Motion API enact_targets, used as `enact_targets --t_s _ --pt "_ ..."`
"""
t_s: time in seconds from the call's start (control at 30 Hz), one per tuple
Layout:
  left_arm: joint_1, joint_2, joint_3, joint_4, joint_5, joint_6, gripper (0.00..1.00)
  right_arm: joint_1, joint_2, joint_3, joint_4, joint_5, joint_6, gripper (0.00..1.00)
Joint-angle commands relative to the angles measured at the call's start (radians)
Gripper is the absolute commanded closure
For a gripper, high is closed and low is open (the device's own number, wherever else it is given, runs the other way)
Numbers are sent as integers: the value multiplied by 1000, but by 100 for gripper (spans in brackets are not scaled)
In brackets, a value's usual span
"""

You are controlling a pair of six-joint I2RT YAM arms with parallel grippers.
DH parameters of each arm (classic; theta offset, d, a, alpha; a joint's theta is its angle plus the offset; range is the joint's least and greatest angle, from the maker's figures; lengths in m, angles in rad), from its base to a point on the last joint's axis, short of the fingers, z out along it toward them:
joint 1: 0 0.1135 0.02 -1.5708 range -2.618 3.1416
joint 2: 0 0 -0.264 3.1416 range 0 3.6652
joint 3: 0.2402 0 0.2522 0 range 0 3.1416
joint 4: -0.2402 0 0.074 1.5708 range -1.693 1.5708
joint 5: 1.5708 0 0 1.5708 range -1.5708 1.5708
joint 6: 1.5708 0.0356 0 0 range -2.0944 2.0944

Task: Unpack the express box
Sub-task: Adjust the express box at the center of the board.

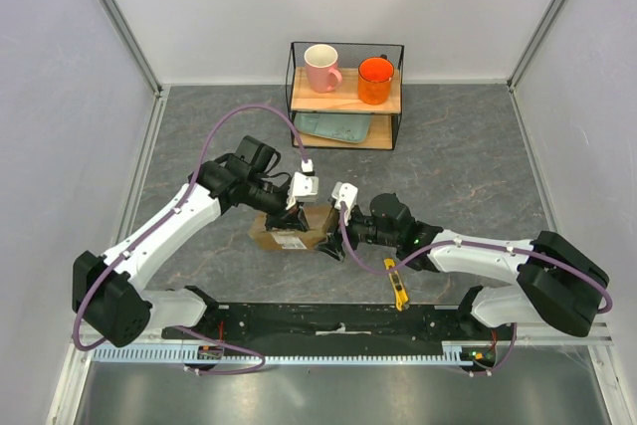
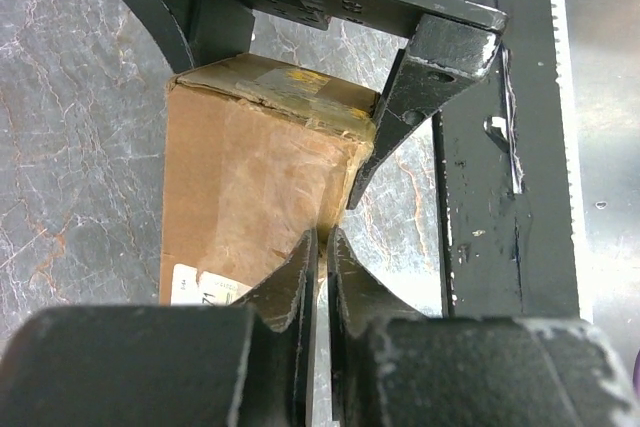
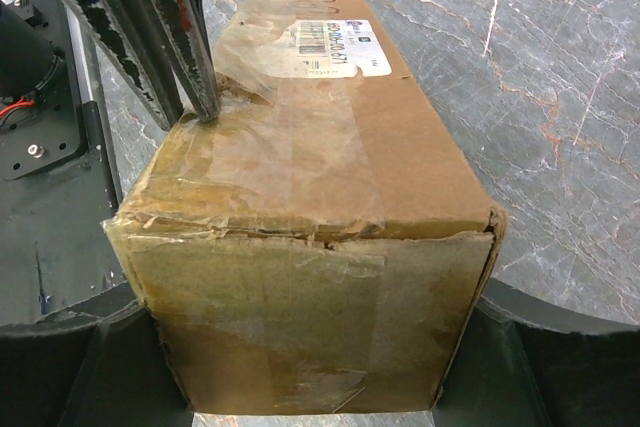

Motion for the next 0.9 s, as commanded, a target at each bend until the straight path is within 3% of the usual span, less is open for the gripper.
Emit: enact_targets --t_s 0.0,0.43,0.87 --pt "3 31 34 178 -165 4 98 42 -9 63 -7 -129 23 92" --pt "15 48 79 252 -292 -117 98 63 -78 39 -39 -131 -1 95" --pt "123 58 109 290 -183 -186 98 97 -116 2 -40 -105 -16 96"
